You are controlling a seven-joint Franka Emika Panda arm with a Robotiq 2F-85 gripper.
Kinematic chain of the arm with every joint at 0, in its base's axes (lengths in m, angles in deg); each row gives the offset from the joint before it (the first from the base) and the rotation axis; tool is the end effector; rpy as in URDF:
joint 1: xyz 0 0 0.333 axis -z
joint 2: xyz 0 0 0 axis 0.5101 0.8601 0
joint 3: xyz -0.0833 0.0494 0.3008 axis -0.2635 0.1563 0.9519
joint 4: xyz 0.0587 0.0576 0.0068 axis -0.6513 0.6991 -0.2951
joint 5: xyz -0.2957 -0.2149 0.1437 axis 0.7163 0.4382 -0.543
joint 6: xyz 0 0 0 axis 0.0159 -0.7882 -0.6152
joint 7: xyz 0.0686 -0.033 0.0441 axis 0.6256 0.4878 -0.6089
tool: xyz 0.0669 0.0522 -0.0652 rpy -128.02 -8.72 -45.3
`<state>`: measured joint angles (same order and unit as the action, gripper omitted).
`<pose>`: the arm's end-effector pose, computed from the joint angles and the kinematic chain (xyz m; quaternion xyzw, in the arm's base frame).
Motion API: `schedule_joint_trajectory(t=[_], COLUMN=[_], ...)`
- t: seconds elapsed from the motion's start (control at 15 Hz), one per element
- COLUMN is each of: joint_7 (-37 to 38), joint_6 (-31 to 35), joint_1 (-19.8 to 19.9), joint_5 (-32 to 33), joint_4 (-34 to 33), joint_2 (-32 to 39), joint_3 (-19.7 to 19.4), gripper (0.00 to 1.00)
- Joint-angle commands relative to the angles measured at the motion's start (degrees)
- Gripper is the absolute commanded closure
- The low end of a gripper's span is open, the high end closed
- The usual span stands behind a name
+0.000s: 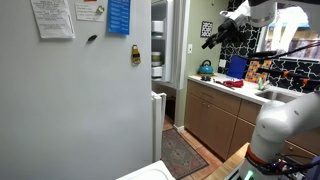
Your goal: Close the top fridge door
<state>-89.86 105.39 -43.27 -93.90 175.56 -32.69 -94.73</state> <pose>0.2895 -0.0668 0.7136 -0.7971 -0.4528 -0.3416 0.2070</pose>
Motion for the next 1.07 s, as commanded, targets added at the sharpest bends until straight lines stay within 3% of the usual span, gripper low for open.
schedule_joint_trajectory(t=[0.0,0.53,1.0], joint_7=[-0.98,-0.64,-9.79], joint_6=[0.88,0.01,7.79], joint_1=[1.85,2.98,-1.21], joint_5=[-2.68,-2.56,-11.51], joint_4=[-0.56,-0.86,-2.18], joint_2=[0.39,0.66,3.45], joint_3=[-0.48,0.34,-2.20], gripper=[0.00,0.00,0.00])
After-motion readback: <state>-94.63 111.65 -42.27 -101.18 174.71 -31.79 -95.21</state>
